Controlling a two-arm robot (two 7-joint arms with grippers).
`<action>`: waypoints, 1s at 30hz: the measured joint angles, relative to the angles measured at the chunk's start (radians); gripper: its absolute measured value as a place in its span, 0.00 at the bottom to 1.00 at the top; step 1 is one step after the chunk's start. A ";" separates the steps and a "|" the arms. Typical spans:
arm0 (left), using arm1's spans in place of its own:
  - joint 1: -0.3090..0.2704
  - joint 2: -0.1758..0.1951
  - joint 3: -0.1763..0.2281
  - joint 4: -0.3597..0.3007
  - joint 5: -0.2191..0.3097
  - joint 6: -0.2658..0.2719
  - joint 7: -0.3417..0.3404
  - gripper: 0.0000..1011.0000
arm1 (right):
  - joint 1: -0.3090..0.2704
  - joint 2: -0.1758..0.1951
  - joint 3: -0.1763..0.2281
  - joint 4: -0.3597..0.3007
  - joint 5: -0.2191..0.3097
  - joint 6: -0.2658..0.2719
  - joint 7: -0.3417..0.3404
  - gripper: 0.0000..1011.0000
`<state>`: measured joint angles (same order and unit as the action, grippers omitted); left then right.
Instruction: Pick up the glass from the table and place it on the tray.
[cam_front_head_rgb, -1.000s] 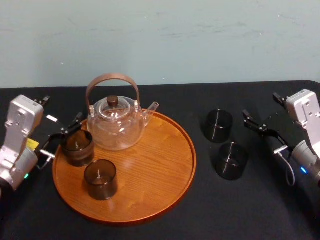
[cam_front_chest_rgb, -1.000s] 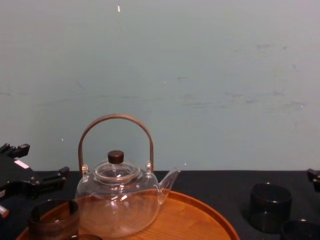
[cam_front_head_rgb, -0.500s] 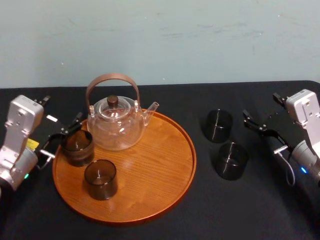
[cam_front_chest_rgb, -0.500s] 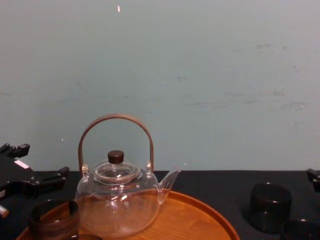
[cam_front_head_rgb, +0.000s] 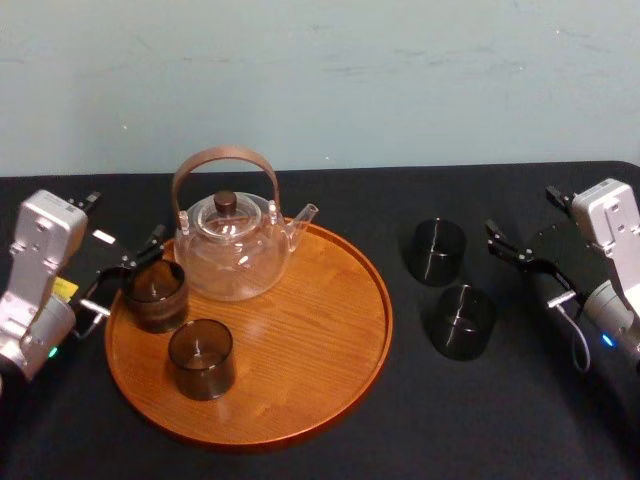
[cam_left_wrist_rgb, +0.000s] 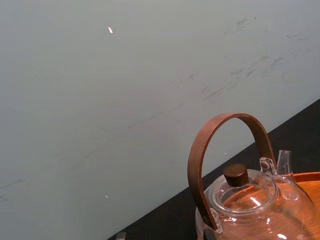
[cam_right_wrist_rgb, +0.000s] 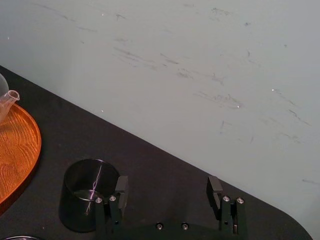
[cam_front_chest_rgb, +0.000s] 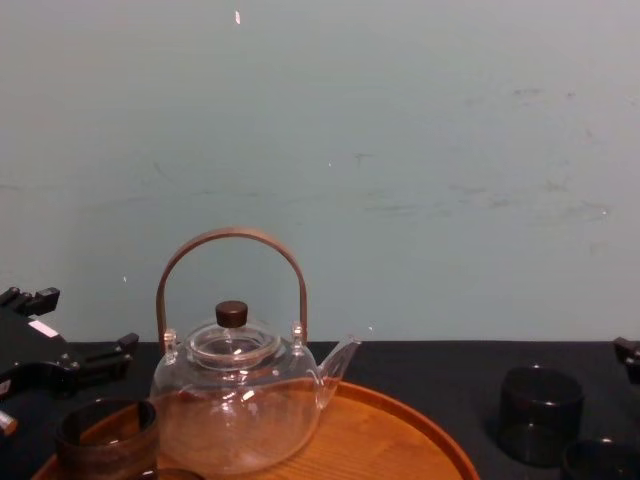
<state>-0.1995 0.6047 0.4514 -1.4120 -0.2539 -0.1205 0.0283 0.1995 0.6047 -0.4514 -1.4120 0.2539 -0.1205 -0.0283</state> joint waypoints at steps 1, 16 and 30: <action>0.000 0.000 0.000 0.000 0.000 0.000 0.000 0.99 | 0.000 0.000 0.000 0.000 0.000 0.000 0.000 0.99; 0.000 0.000 0.000 0.000 0.000 0.000 0.000 0.99 | 0.000 0.000 0.000 0.000 0.000 0.000 0.000 0.99; 0.000 0.000 0.000 0.000 0.000 0.000 0.000 0.99 | -0.038 0.023 0.018 -0.058 0.001 0.010 0.045 0.99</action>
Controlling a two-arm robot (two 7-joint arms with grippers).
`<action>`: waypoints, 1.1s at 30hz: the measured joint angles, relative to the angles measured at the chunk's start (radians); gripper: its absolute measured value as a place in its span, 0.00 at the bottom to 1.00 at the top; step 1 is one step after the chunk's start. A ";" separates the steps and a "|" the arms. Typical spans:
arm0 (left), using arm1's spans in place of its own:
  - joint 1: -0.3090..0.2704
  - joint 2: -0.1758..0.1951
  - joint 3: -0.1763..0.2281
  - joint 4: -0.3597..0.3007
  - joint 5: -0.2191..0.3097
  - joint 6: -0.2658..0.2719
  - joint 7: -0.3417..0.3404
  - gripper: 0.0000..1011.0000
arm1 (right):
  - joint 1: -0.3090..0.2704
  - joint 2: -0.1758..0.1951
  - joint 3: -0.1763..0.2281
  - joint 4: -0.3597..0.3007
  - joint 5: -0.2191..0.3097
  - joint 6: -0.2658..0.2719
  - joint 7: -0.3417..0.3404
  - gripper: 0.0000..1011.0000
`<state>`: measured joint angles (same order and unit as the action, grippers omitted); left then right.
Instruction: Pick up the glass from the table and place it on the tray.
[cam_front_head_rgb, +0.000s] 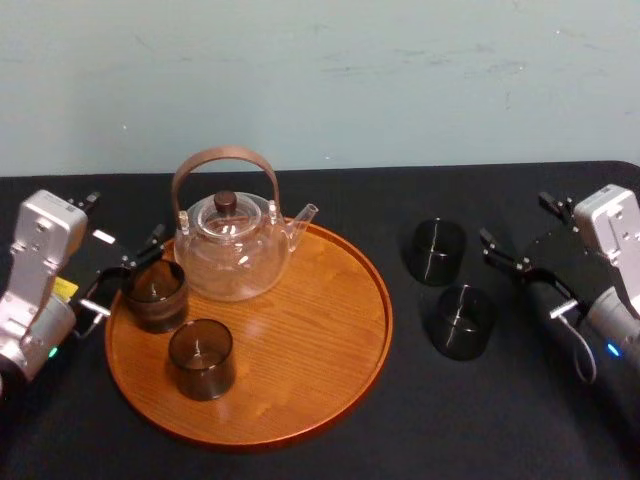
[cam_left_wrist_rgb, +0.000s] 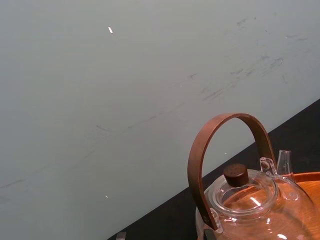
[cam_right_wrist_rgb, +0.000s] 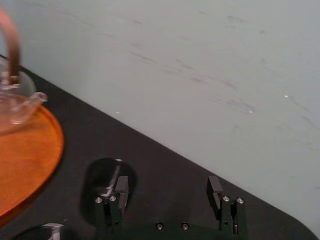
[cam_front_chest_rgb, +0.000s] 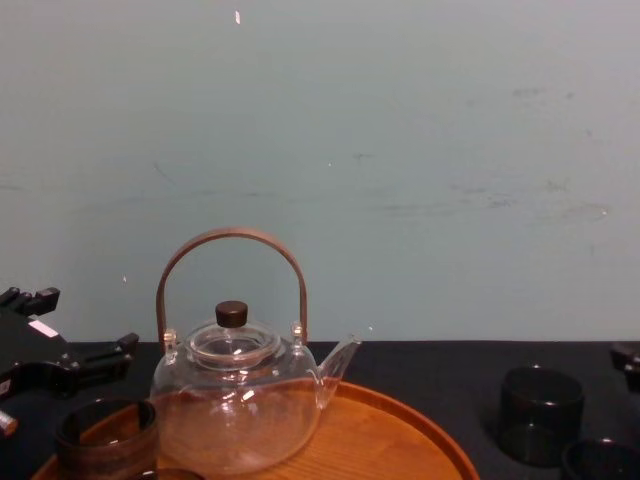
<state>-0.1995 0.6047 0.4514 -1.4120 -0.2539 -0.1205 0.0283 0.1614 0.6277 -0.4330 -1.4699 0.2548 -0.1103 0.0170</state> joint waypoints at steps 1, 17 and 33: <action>0.000 0.000 0.000 0.000 0.000 0.000 0.000 0.99 | -0.018 0.010 0.006 -0.027 0.008 0.007 0.012 0.99; 0.000 0.000 0.000 0.000 0.000 0.000 0.000 0.99 | -0.226 0.073 0.057 -0.254 0.054 0.013 0.062 0.99; 0.000 0.000 0.000 0.000 0.000 0.000 0.000 0.99 | -0.283 0.054 0.055 -0.272 0.038 0.056 0.112 0.99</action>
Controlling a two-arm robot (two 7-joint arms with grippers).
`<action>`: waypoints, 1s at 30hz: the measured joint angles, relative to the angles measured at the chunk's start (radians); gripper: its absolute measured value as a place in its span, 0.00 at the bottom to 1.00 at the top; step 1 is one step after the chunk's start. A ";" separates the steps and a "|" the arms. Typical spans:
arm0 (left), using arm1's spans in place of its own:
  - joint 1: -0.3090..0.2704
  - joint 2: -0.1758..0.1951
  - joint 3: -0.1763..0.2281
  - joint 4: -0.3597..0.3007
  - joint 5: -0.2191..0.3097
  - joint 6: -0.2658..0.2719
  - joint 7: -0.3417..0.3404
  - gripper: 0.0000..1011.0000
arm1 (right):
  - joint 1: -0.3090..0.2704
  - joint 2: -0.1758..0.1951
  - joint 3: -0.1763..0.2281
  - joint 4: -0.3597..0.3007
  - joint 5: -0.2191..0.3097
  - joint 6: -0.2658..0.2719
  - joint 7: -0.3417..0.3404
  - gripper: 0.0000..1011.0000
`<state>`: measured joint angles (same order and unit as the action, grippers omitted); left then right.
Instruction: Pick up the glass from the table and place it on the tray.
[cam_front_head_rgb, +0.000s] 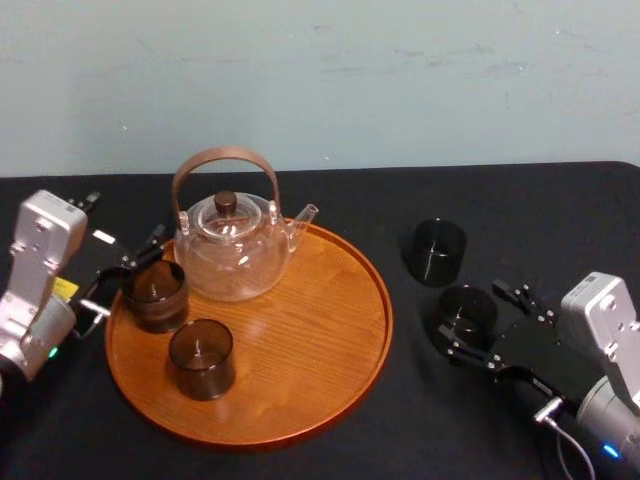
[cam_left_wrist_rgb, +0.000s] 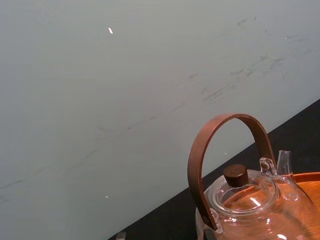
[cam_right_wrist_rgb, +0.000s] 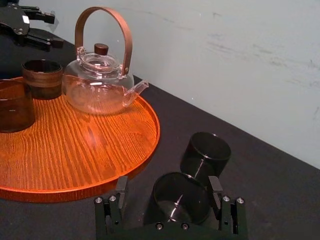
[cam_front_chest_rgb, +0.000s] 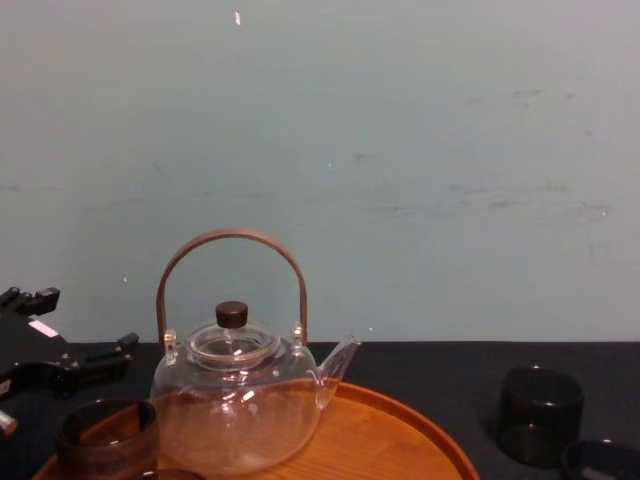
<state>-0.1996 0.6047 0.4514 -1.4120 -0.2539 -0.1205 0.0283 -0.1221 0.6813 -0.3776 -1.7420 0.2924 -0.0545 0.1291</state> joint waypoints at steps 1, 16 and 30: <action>0.000 0.000 0.000 0.000 0.000 0.000 0.000 0.99 | 0.000 0.000 0.000 0.000 0.000 0.000 0.000 0.99; 0.000 0.000 0.000 0.000 0.000 0.000 0.000 0.99 | -0.044 -0.039 0.070 0.040 0.049 -0.011 0.027 0.99; 0.000 0.000 0.000 0.000 0.000 0.000 0.000 0.99 | -0.037 -0.092 0.089 0.121 0.078 -0.017 0.093 0.99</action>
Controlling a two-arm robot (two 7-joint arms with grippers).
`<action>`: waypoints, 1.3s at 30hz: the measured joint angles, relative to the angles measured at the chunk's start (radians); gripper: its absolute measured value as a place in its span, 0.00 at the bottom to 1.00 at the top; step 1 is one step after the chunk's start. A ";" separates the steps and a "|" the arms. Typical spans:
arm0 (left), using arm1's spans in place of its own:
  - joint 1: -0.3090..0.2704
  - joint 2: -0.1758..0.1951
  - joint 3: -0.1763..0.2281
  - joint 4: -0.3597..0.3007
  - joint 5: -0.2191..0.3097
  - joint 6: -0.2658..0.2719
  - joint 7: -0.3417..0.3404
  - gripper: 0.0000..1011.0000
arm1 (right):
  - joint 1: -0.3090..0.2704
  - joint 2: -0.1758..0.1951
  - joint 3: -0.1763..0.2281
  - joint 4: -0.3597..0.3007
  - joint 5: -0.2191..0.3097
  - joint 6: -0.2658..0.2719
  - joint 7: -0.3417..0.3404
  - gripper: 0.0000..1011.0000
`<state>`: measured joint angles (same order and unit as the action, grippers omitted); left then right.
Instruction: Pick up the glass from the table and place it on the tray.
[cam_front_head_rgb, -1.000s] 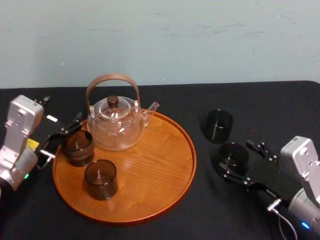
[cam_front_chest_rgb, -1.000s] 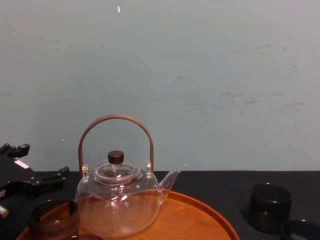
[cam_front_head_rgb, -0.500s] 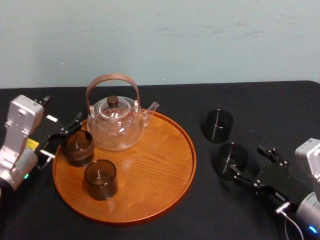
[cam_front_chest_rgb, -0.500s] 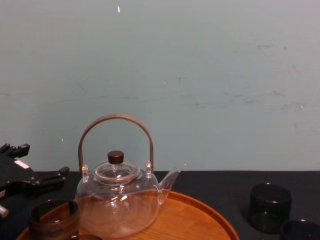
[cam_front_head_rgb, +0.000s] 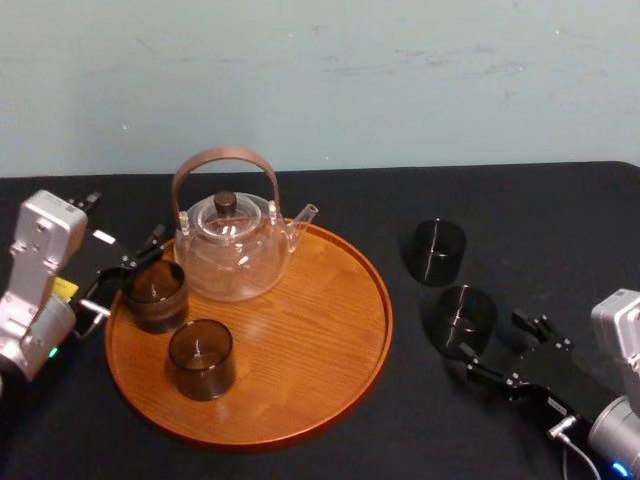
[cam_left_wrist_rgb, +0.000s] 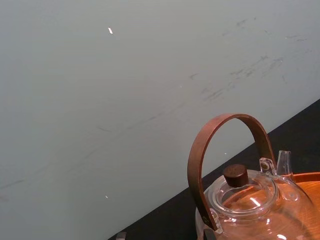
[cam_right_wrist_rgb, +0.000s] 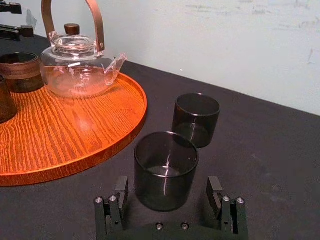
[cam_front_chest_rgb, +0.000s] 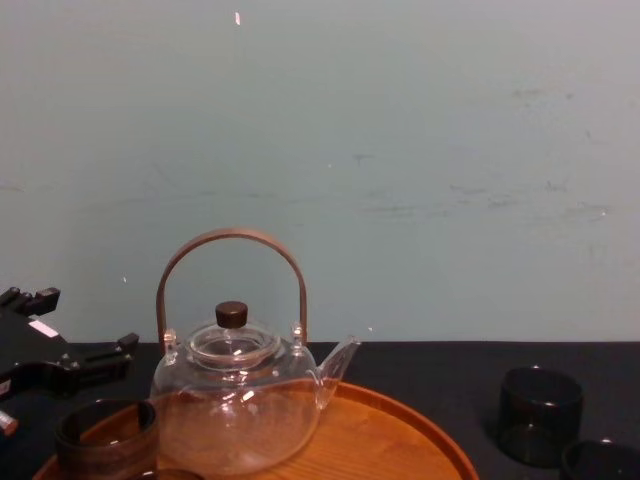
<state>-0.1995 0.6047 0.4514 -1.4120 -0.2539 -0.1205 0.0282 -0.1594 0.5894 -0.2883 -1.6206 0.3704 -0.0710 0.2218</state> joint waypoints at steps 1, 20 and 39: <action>0.000 0.000 0.000 0.000 0.000 0.000 0.000 0.99 | 0.002 -0.003 0.001 0.004 0.000 0.000 0.003 0.99; 0.000 0.000 0.000 0.000 0.000 0.000 0.000 0.99 | 0.071 -0.061 0.004 0.087 -0.024 0.015 0.081 0.99; 0.000 0.000 0.000 0.000 0.000 0.000 0.000 0.99 | 0.189 -0.139 -0.006 0.233 -0.050 0.008 0.178 0.99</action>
<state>-0.1995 0.6047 0.4514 -1.4119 -0.2539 -0.1205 0.0283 0.0293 0.4499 -0.2942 -1.3880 0.3208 -0.0629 0.4002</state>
